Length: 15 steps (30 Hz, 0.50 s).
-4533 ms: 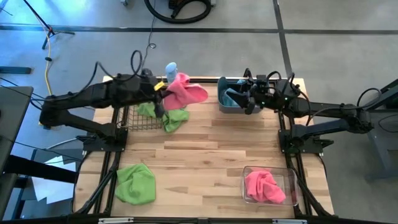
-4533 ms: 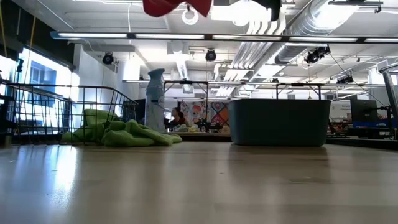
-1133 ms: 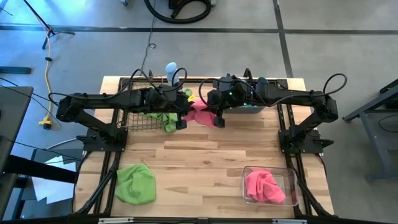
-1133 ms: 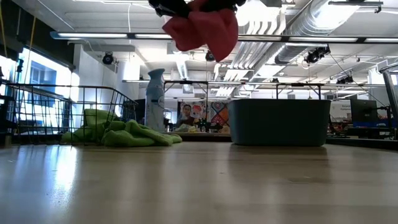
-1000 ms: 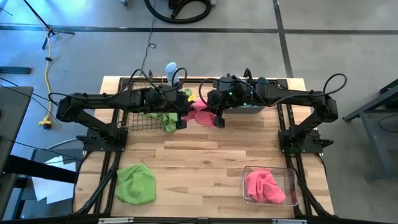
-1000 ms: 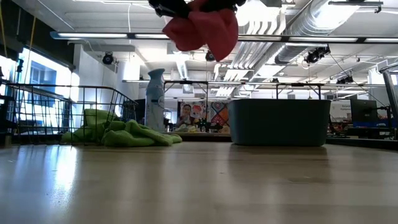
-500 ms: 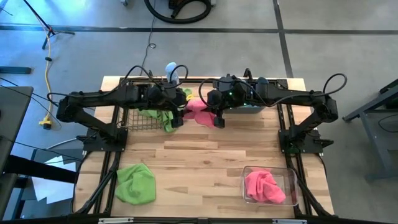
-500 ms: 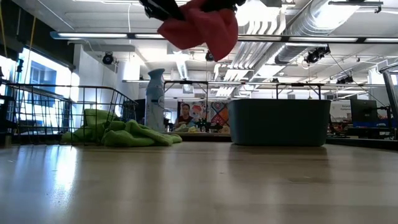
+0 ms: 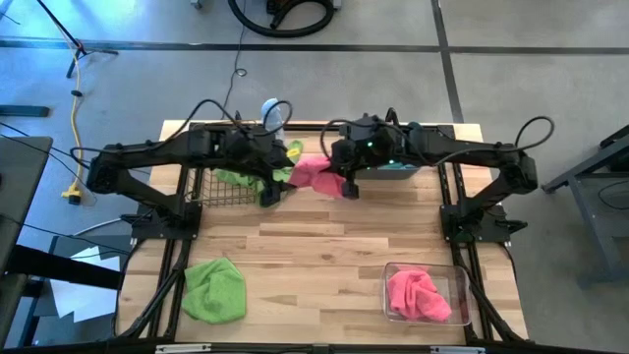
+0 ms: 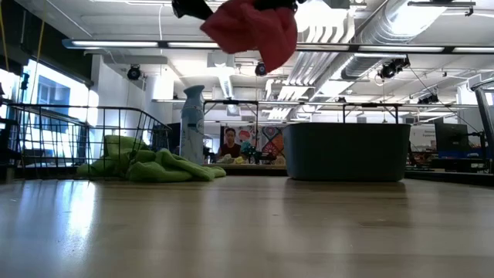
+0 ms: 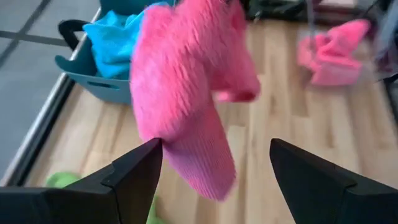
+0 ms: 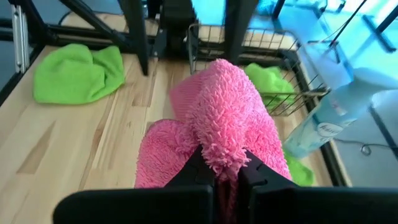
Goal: Sort microfiber towel by color & place in baskets
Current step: Put the pink towel into the transparent bin
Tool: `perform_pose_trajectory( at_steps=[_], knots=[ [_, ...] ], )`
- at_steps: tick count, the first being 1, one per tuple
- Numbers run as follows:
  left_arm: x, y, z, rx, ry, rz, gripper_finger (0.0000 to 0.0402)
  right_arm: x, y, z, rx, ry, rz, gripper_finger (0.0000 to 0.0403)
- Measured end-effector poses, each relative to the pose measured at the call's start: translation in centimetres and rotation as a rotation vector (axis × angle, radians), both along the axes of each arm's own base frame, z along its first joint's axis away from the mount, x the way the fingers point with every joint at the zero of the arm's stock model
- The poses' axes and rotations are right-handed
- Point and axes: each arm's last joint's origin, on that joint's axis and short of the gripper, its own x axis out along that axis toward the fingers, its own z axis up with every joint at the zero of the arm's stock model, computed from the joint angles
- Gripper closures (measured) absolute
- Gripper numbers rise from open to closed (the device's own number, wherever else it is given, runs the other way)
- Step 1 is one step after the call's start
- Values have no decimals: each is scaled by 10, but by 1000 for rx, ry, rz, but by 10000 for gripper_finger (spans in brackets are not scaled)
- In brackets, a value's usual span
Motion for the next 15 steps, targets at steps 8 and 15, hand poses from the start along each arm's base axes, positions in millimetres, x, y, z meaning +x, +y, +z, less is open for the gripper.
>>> perform_pose_trajectory(
  at_steps=[8, 15],
  knots=[
    [-30, -5, 15, 44, -81, 94, 117, -38, 0, 25, -4, -14, -15, 403],
    [-58, -4, 8, 46, -235, 224, 117, -74, 2, 43, 13, -20, -44, 403]
  ],
)
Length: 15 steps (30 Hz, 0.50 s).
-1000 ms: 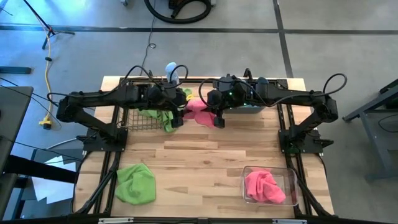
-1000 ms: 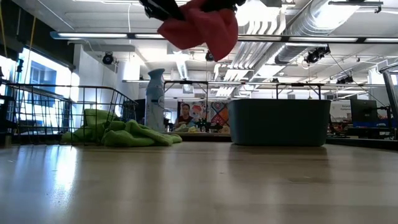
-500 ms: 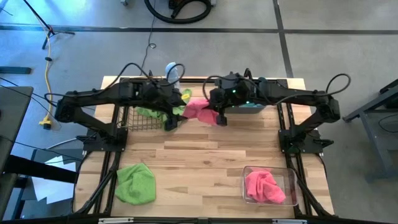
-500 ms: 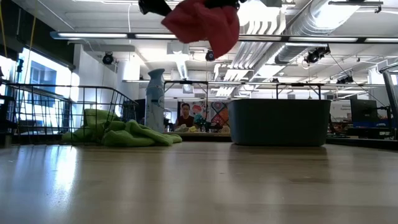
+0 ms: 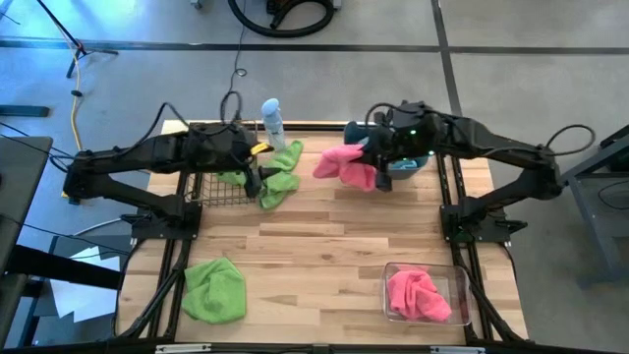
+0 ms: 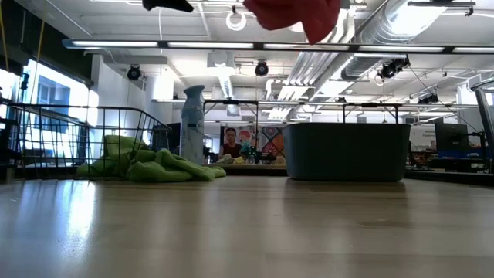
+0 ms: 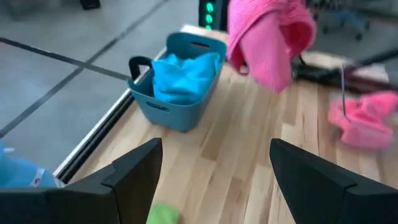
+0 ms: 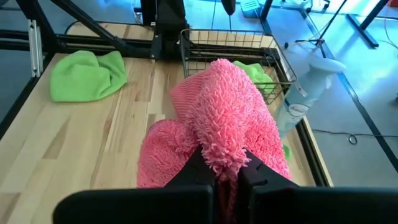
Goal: Sort microfiber towel by color & place in baskets
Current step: Put the pink towel into the transparent bin
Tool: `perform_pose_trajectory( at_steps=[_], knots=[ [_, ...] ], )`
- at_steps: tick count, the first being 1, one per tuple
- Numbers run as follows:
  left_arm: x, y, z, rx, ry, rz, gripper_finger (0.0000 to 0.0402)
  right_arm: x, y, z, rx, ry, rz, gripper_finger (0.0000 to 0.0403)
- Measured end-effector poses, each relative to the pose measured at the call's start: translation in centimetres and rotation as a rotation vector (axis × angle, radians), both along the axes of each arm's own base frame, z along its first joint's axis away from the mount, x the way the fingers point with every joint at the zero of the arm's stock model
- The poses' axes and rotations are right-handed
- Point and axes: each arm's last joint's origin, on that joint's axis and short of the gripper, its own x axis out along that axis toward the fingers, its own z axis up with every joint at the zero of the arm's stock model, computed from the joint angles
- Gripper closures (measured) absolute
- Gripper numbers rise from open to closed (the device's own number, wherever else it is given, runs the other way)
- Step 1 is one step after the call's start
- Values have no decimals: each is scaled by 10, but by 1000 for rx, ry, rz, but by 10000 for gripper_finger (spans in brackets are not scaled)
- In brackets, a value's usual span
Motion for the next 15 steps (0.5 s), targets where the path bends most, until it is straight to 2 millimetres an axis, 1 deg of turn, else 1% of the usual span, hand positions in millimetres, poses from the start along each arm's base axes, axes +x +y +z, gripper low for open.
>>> perform_pose_trajectory(
  at_steps=[5, 9, 15],
  knots=[
    [-13, 0, -17, -45, -85, 62, 117, -19, 0, 4, 29, 32, -27, 403],
    [-17, 0, -26, -70, -139, 91, 117, -30, 2, 2, 54, 84, -37, 402],
    [-16, 1, -28, -67, -160, 117, 117, -45, 5, -9, 89, 113, -58, 403]
  ],
)
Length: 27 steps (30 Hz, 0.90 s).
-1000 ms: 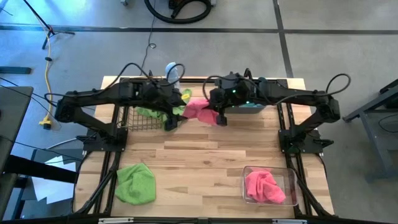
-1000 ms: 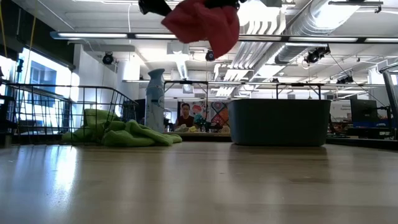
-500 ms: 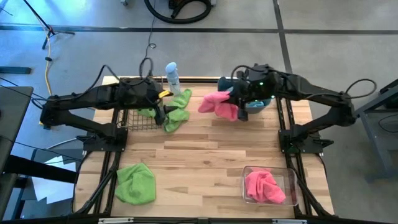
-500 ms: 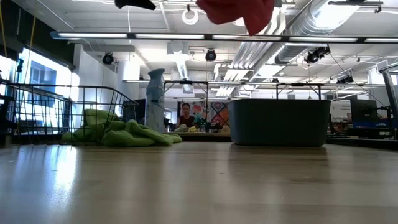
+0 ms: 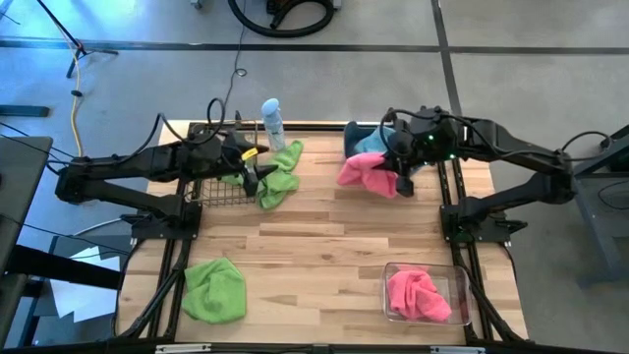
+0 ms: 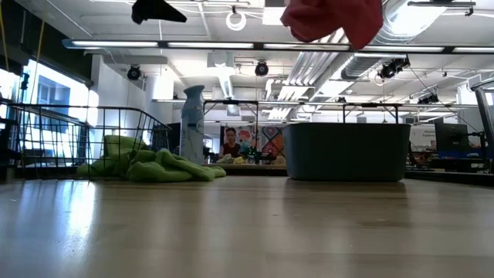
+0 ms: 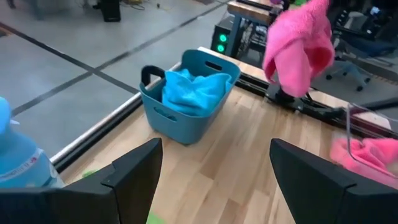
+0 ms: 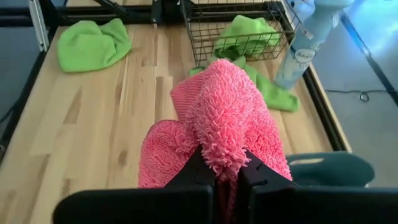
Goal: Sort microfiber towel by color & place in baskets
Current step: Put the pink towel into the transparent bin
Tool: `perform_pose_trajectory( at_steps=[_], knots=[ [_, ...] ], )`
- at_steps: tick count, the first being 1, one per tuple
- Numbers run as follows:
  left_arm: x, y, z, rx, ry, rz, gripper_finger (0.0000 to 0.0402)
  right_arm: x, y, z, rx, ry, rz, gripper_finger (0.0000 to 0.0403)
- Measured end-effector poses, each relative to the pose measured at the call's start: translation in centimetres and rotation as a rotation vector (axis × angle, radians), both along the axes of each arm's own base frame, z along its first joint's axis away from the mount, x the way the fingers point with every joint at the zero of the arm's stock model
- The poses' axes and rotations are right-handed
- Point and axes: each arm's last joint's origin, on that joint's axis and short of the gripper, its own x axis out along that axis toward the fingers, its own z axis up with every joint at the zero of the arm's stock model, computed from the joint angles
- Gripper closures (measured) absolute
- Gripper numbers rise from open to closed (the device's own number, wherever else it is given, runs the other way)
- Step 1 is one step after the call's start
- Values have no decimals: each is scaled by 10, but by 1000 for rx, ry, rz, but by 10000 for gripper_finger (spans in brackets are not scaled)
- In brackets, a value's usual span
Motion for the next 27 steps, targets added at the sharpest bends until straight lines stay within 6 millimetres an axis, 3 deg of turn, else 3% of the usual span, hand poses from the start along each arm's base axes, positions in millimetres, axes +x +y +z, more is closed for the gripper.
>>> perform_pose_trajectory(
  at_steps=[5, 10, 16, 21, 27],
  knots=[
    [1, 2, 3, 40, -24, 43, 117, -14, 6, 2, 146, -43, 11, 403],
    [1, 3, 6, 58, -55, 77, 117, -27, 21, 7, 457, -34, 98, 402],
    [1, 3, 7, 79, -53, 75, 117, -39, 46, 0, 709, 164, 86, 402],
    [2, 3, 9, 88, -71, 84, 117, -48, 66, -8, 806, 354, 27, 402],
    [2, 3, 9, 79, -78, 88, 117, -54, 87, -10, 900, 460, -55, 402]
  ],
)
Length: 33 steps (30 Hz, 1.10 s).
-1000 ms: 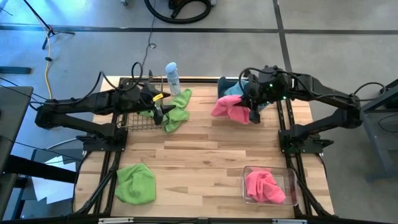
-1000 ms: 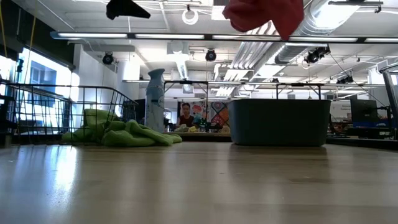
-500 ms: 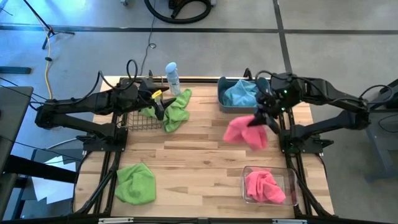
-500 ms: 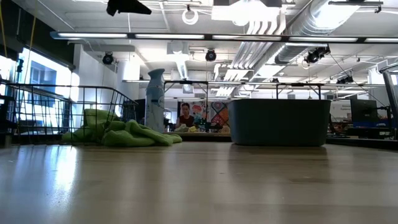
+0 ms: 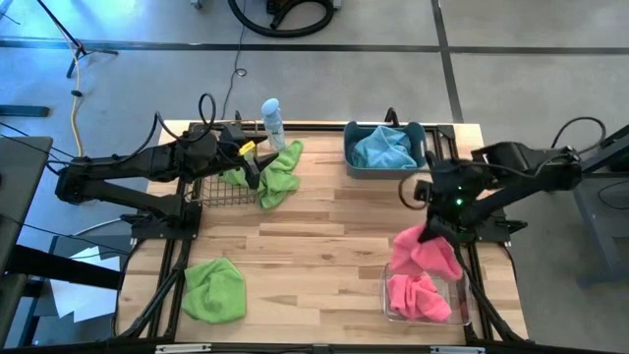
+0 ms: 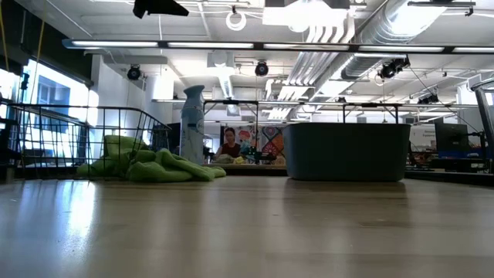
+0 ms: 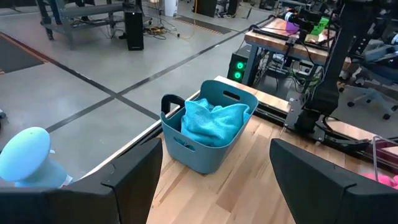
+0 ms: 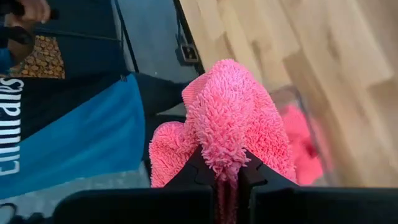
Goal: Sort microfiber towel by color & place in baskets
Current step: Put the pink towel into the transparent bin
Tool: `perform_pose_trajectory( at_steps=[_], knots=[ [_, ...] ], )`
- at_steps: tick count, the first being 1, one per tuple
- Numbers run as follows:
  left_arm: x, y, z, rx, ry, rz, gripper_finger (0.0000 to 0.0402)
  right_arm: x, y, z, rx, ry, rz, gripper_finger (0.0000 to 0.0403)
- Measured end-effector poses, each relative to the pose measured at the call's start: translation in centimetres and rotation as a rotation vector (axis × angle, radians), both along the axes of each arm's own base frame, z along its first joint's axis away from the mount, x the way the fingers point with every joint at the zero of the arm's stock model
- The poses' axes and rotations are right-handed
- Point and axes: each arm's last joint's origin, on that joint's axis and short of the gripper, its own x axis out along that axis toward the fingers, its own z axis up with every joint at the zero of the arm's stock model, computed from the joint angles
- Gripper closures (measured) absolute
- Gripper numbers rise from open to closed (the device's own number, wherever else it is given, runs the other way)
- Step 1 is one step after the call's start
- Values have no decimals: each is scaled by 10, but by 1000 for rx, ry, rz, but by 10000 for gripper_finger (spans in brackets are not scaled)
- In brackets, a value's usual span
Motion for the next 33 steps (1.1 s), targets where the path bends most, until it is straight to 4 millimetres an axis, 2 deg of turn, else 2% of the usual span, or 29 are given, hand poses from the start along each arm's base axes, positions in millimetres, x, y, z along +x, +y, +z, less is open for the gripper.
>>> perform_pose_trajectory(
  at_steps=[8, 17, 21, 28, 33],
  knots=[
    [0, 0, 0, 0, 1, 0, 117, -20, 30, -6, 33, 228, -50, 402],
    [0, 0, 0, 2, 2, -1, 117, -31, 49, -8, 60, 349, -411, 402],
    [0, 0, -1, 1, 10, -1, 117, -34, 66, -11, 109, 450, -435, 402],
    [0, 0, -1, 21, 23, -7, 117, -35, 97, -19, 120, 516, -440, 402],
    [0, 0, -1, 22, 22, -7, 117, -35, 114, -28, 36, 463, -469, 402]
  ],
)
